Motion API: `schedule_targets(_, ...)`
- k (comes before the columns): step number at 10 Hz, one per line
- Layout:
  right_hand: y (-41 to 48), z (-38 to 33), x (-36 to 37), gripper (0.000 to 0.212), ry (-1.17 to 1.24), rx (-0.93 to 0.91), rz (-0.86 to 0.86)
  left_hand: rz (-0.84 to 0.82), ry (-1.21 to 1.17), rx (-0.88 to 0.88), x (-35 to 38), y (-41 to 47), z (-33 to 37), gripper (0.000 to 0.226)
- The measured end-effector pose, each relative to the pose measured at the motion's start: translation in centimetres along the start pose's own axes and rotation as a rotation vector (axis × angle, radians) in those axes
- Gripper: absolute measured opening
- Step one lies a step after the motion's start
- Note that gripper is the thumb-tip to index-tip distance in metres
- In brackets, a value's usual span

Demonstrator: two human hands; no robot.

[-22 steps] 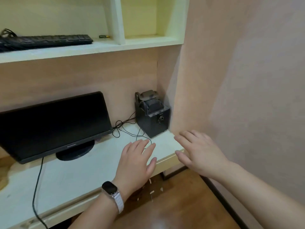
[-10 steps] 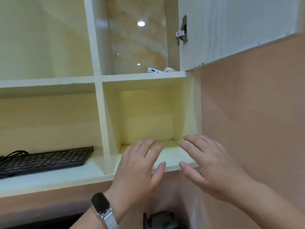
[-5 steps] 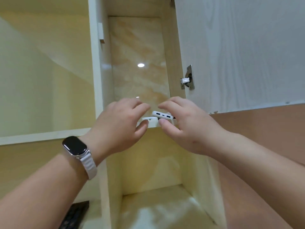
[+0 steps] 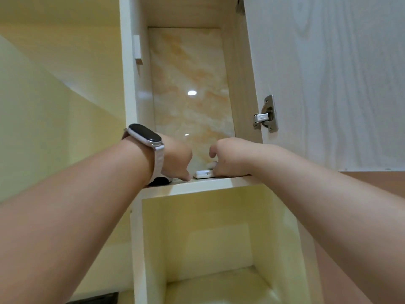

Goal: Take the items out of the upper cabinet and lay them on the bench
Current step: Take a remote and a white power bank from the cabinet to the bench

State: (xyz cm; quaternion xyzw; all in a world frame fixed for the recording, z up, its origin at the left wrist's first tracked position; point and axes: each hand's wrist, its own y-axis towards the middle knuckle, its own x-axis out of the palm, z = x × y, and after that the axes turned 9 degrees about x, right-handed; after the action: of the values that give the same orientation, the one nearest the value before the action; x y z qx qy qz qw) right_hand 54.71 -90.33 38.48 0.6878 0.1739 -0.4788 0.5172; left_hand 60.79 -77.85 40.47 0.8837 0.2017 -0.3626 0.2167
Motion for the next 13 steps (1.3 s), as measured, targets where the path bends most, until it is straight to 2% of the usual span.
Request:
schedule_targets(1,0.7,0.3,0.5,0.04,0.015,0.014,-0.005,-0.043,0.029,-0.013,0.2,1.0,0.0,0.048)
schedule_targets(2,0.8,0.3,0.5,0.027,0.022,0.007,-0.012,-0.048,-0.032,0.005,0.8,1.2,-0.4,0.042)
schedule_targets(3,0.5,0.4,0.3,0.023,0.0,-0.016,0.029,0.027,-0.134,0.026,1.5,0.9,-1.2,0.037)
schedule_targets(5,0.1,0.5,0.3,0.023,0.018,-0.027,0.107,-0.003,-0.203,0.031,-0.2,-2.0,-0.3,0.043)
schedule_targets(6,-0.7,0.7,0.3,0.016,0.063,-0.025,0.229,0.075,-0.289,0.06,-0.8,-3.5,-0.1,0.049)
schedule_targets(7,-2.5,0.8,-0.2,0.02,0.075,-0.048,0.344,0.122,-0.316,0.064,-0.6,-5.4,-0.3,0.046)
schedule_targets(9,-6.8,1.8,0.4,0.022,0.083,-0.077,0.609,0.185,-0.24,0.002,0.4,-6.9,0.9,0.021)
schedule_targets(11,-9.3,2.8,2.2,0.016,0.064,-0.168,0.89,0.334,-0.171,-0.046,2.1,-7.7,2.2,0.025)
schedule_targets(12,-9.8,3.0,2.6,0.028,0.005,-0.139,0.897,0.398,-0.151,-0.053,3.1,-8.3,1.5,0.007)
schedule_targets(13,-10.1,2.9,2.8,0.035,-0.097,-0.114,0.863,0.479,-0.157,-0.096,3.5,-9.2,1.3,0.012)
